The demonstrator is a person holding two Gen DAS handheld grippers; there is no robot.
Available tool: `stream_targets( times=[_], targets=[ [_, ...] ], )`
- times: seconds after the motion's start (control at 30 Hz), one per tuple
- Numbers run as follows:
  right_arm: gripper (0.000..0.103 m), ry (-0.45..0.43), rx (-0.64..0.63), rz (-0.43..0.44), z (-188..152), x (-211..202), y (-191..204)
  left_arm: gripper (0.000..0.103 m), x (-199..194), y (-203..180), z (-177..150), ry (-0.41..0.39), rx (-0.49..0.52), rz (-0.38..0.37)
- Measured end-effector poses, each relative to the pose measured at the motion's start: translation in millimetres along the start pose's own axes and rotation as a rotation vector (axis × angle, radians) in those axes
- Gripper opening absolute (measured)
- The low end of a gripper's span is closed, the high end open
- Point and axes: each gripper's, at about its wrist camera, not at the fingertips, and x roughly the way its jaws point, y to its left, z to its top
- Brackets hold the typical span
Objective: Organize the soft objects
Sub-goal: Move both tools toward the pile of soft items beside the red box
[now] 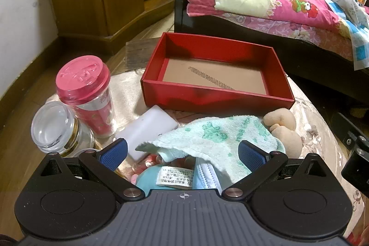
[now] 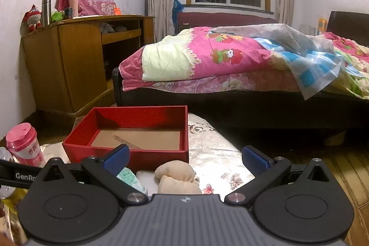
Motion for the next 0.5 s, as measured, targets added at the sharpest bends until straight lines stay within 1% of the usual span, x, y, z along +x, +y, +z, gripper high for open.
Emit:
stream_targets(
  times=[0.5],
  targets=[
    [0.079, 0.025, -0.012, -0.023, -1.6, 5.9, -2.8, 0.098, -1.7, -1.1, 1.7, -0.015, 0.000, 0.006]
  ],
)
